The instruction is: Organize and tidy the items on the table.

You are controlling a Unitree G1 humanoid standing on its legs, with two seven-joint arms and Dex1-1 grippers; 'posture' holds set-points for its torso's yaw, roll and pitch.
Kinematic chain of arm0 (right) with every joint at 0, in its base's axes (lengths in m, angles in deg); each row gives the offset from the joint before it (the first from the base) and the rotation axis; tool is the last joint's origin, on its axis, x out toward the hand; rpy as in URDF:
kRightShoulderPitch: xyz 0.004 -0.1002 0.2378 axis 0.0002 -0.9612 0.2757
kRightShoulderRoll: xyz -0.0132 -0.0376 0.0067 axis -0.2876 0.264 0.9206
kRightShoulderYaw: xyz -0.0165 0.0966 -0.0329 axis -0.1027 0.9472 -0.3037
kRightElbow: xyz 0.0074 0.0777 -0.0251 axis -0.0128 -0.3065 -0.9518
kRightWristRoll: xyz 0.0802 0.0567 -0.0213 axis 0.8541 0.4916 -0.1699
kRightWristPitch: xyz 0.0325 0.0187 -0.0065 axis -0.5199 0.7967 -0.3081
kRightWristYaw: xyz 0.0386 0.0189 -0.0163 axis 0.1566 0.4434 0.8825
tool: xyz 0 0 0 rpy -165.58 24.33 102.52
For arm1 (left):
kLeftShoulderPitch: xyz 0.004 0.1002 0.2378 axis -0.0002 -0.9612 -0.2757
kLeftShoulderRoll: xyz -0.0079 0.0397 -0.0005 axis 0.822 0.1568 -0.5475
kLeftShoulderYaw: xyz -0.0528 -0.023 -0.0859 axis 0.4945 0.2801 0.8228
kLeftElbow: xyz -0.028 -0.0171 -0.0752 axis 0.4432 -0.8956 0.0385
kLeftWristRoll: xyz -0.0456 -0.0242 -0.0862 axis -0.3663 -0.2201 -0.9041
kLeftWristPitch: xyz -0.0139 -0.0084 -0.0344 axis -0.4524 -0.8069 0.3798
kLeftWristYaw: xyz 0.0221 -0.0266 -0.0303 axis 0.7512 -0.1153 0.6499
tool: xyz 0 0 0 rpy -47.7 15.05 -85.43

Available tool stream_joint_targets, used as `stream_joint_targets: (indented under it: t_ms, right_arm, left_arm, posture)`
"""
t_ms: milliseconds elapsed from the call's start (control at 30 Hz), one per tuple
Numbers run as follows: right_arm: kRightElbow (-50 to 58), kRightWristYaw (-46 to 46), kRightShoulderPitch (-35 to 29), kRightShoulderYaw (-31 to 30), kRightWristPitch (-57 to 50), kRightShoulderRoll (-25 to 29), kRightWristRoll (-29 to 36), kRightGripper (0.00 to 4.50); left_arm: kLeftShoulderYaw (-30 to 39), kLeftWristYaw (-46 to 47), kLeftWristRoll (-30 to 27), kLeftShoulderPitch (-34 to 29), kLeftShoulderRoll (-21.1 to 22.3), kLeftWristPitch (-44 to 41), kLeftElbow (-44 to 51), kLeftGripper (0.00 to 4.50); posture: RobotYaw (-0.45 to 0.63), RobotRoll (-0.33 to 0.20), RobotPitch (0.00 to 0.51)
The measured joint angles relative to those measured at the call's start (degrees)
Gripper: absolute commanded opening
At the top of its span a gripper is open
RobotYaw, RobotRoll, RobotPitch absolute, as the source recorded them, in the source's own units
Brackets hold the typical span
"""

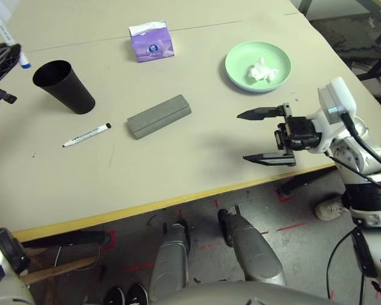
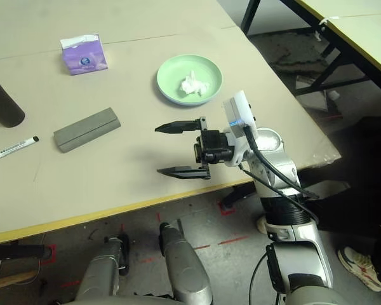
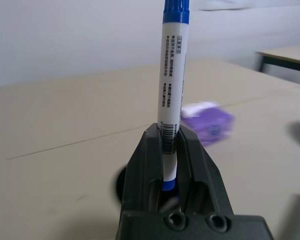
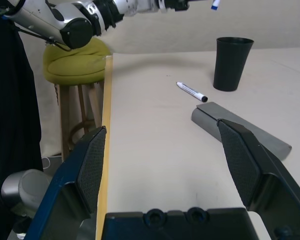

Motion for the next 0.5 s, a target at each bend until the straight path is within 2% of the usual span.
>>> stream_joint_targets:
  t_ms: [233,500]
  right_arm:
    - [-0.57,0.51,0.52,-0.03,0.12,-0.17,-0.18,4.50]
    - [-0.33,1.32,0.52,0.03,-0.55,0.52,-0.16,4.50]
  left_arm:
    - [-5.85,4.26,5.88,7.78,-4.20,10.09,-12.25,0.29]
    - [-8.58,4.95,8.13,13.70,-6.17,15.81,-20.35,0.29]
  posture:
    - [-0.17,0.000,0.258]
    - [-0.19,0.000,0.263]
